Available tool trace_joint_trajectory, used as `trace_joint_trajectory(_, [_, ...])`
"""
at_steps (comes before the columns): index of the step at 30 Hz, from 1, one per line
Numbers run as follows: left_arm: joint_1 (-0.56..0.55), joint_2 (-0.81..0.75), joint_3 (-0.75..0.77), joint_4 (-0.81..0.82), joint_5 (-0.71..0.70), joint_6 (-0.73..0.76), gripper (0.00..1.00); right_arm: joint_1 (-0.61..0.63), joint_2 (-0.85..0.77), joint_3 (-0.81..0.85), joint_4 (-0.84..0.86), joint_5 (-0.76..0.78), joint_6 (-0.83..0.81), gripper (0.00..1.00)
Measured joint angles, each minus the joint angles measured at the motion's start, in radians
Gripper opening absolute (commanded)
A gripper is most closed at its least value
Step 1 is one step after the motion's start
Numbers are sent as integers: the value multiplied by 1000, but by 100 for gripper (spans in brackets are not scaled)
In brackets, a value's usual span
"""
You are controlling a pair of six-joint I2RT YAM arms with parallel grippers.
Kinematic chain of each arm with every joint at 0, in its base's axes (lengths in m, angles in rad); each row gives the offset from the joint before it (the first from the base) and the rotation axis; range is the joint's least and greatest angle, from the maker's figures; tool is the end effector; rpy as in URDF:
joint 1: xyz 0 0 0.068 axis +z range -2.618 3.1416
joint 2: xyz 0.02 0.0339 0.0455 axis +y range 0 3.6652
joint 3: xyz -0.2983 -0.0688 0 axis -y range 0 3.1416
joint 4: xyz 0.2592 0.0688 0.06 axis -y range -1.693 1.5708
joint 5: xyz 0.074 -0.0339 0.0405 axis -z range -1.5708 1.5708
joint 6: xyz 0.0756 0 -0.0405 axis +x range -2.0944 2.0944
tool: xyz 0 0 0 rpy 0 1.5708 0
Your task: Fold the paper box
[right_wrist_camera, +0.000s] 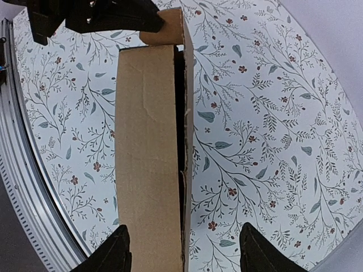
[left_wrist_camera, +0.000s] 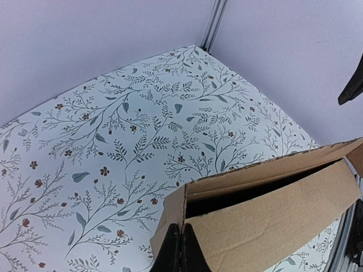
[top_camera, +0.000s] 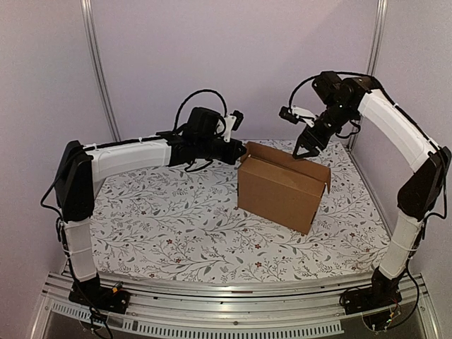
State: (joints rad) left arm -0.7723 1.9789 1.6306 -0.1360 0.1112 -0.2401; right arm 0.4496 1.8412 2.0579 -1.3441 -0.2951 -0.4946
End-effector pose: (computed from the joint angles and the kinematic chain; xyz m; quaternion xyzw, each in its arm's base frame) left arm 0.3770 -0.3790 0.2858 0.2525 0.8171 -0.2918 0.4283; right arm 0.3531 0.1948 0.3831 -0.4676 0.8447 0.1385 0.2207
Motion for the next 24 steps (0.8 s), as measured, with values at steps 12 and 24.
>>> trace_joint_trajectory(12, [-3,11,97,-158,10,-19,0,-169,-320,-391,9,37,-322,74])
trace_joint_trajectory(24, [-3,50,206,-292,19,-69,0,-168,-346,-513,0,32,-467,58])
